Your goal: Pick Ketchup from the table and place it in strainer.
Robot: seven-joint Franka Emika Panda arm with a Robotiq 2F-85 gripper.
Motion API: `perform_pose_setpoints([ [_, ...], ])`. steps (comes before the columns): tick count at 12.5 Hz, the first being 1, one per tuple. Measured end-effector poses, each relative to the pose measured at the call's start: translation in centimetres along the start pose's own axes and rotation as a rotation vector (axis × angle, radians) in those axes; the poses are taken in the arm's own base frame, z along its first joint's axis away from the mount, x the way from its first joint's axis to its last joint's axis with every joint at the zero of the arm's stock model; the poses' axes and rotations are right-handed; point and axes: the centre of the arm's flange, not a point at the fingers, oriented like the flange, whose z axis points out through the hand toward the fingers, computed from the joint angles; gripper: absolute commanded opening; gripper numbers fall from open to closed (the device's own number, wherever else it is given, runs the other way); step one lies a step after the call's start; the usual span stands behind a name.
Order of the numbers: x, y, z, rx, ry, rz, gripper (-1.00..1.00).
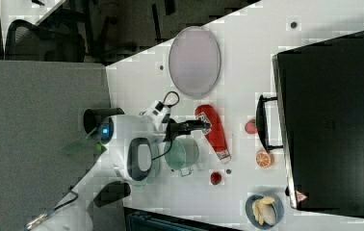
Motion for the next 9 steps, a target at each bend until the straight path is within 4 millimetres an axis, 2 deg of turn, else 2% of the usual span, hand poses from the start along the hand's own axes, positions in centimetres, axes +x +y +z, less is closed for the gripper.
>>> perform_pose_setpoints([
  [2,-0.3,0.3,3.2,0.006,-0.009,-0.004,1.0],
  [3,-0.7,0.4,4.7,0.012,-0.025,-0.002,0.93],
  [5,-1.2,0.4,7.0,0.023,-0.039,-0.001,0.43],
  [6,-1.4,0.4,7.6,0.025,-0.05,-0.006,0.25],
  [9,-1.2,0.0,6.4,0.016,-0.018,-0.022,0.25],
])
